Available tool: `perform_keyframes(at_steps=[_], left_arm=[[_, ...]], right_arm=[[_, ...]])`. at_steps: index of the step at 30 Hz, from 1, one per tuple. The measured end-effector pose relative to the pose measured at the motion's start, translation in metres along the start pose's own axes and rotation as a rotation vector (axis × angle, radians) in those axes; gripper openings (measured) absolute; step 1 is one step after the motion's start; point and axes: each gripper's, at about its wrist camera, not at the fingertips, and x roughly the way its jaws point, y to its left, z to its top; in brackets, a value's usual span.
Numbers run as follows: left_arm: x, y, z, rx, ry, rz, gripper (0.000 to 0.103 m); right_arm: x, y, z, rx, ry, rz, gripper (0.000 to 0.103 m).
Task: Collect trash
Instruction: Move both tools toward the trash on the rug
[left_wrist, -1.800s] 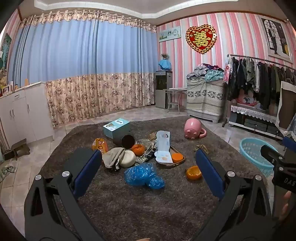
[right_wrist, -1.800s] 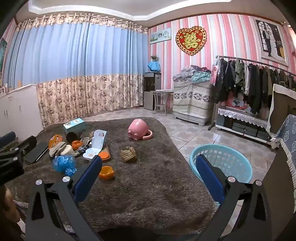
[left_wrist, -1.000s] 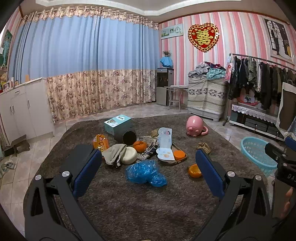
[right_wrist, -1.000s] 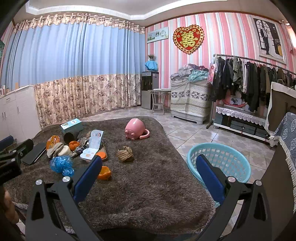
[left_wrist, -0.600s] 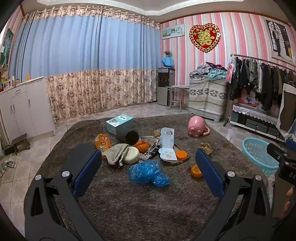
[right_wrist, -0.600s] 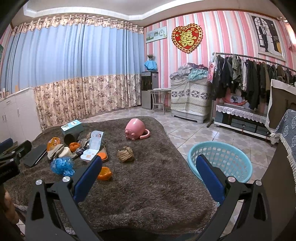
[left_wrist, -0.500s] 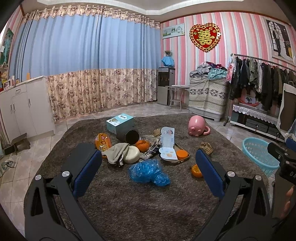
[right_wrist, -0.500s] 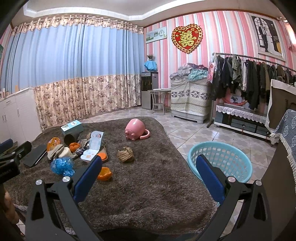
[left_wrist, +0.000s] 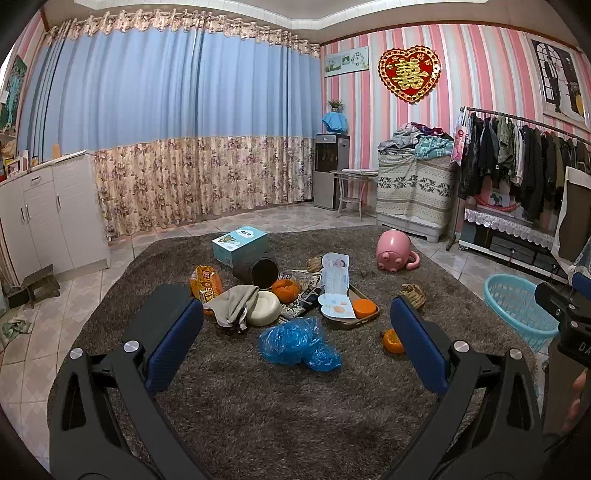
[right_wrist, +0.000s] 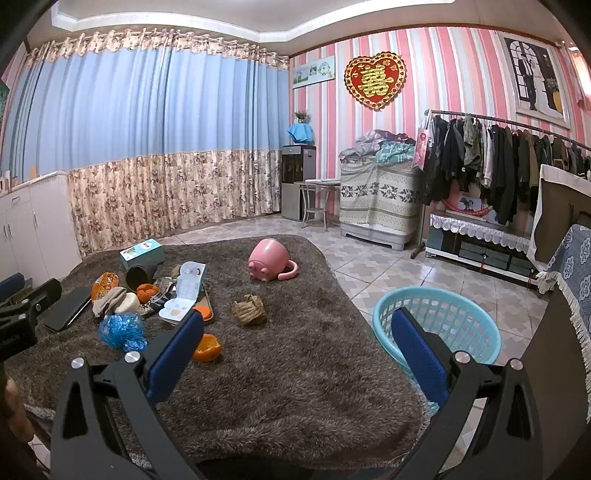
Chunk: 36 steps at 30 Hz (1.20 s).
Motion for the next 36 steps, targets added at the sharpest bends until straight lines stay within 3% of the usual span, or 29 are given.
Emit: perform_keyframes(at_steps=[36], left_arm=[[0.0043, 0.0013, -0.0018, 0.001, 0.007, -0.003, 0.098]], right_arm=[[0.0004, 0.0052, 0.0062, 0.002, -0.01, -0.005, 0.099]])
